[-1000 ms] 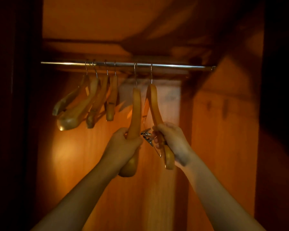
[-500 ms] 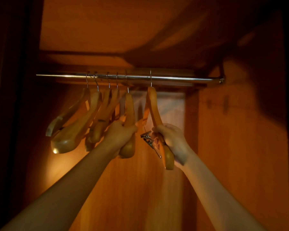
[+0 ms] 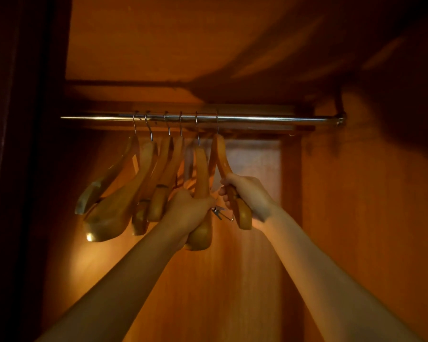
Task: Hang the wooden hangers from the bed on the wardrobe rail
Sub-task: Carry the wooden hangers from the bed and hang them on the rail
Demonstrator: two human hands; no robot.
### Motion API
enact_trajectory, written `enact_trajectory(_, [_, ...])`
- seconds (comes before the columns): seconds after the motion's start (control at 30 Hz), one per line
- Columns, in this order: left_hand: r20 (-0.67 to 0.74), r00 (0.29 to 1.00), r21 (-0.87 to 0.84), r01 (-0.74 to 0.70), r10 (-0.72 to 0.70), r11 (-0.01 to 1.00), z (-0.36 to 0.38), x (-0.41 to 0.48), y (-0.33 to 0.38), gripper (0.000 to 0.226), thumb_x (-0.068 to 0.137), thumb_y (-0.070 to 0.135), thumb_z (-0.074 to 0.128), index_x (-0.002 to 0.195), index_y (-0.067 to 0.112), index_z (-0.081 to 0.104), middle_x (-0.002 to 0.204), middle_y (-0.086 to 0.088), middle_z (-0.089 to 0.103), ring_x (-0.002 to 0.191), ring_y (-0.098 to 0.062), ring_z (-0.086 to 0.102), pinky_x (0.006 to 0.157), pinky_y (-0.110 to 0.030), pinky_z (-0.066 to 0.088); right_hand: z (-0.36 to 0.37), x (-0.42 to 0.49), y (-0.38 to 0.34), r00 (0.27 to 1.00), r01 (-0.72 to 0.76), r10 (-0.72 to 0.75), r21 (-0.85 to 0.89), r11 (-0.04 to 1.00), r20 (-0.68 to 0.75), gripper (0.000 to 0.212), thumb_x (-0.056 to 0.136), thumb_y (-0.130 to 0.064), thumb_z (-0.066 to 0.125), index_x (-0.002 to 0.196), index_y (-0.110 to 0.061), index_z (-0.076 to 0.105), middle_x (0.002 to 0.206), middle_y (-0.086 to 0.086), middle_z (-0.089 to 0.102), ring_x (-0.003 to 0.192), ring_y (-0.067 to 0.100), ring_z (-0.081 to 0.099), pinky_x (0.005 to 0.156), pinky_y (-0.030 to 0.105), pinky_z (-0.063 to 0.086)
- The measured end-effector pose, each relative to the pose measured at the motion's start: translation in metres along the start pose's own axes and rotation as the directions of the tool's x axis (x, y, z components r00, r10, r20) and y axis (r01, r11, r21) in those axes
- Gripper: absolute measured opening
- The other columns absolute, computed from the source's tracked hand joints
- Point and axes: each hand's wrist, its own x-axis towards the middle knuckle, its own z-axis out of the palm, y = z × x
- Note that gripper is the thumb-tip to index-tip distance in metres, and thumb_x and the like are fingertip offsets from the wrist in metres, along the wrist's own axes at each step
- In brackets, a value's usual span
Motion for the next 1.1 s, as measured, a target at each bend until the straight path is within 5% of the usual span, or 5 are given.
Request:
enact_trajectory(0.53, [-0.123,0.980,0.011,-0.156,0.156,0.988,0.007,-0.052,-0.014,0.031,0.081,0.025,0.064,0.110,0.024,0.055,0.085,0.006,0.059,0.073,-0.010,0.056,0.060,-0.023,0.041,-0.009,-0.047,0.021,0.999,0.022,-0.027,-0.218,0.976,-0.019,0.009,0.086,-0.012,0.061,0.094,-0.014,0.059,0.081,-0.002,0.061,0.072,0.009,0.061,0.055,0.030,0.051])
enact_trajectory(0.63, [-0.120,0.970,-0.019,-0.213,0.209,0.977,0.007,-0.070,-0.027,0.025,0.080,0.024,0.066,0.092,0.039,0.051,0.086,0.018,0.057,0.074,0.000,0.054,0.059,-0.014,0.040,-0.022,-0.069,0.045,0.998,0.056,-0.057,-0.353,0.934,0.008,0.045,0.084,-0.028,0.065,0.127,-0.021,0.052,0.120,-0.006,0.061,0.097,0.000,0.055,0.078,0.013,0.044])
enact_trajectory(0.7, [-0.094,0.974,0.019,-0.203,0.204,0.979,0.008,-0.082,-0.047,0.045,0.078,0.024,0.068,0.117,0.034,0.049,0.107,0.016,0.057,0.097,-0.005,0.056,0.074,-0.014,0.045,-0.031,-0.088,0.068,1.000,0.020,-0.022,-0.386,0.922,0.000,0.064,0.083,-0.031,0.066,0.140,-0.025,0.038,0.130,-0.009,0.055,0.098,-0.005,0.051,0.077,0.009,0.039])
enact_trajectory(0.87, [0.009,1.000,0.047,0.020,-0.021,0.999,0.009,-0.135,-0.131,0.071,0.080,0.019,0.068,0.141,0.021,0.034,0.143,0.002,0.043,0.128,-0.019,0.046,0.100,-0.042,0.044,-0.051,-0.150,0.162,0.974,-0.228,0.210,-0.363,0.903,-0.089,0.072,0.084,-0.032,0.064,0.146,-0.025,0.028,0.135,-0.008,0.052,0.111,0.001,0.047,0.069,0.008,0.031])
enact_trajectory(1.1, [0.002,0.912,0.122,0.408,-0.411,0.905,-0.005,-0.264,-0.284,0.043,0.084,0.008,0.062,0.125,0.012,0.053,0.116,0.001,0.056,0.096,-0.009,0.058,0.071,-0.017,0.046,-0.062,-0.296,0.326,0.726,-0.677,0.663,-0.367,0.638,-0.184,0.057,0.089,-0.023,0.059,0.141,-0.013,0.038,0.137,0.008,0.051,0.106,0.011,0.050,0.074,0.014,0.042])
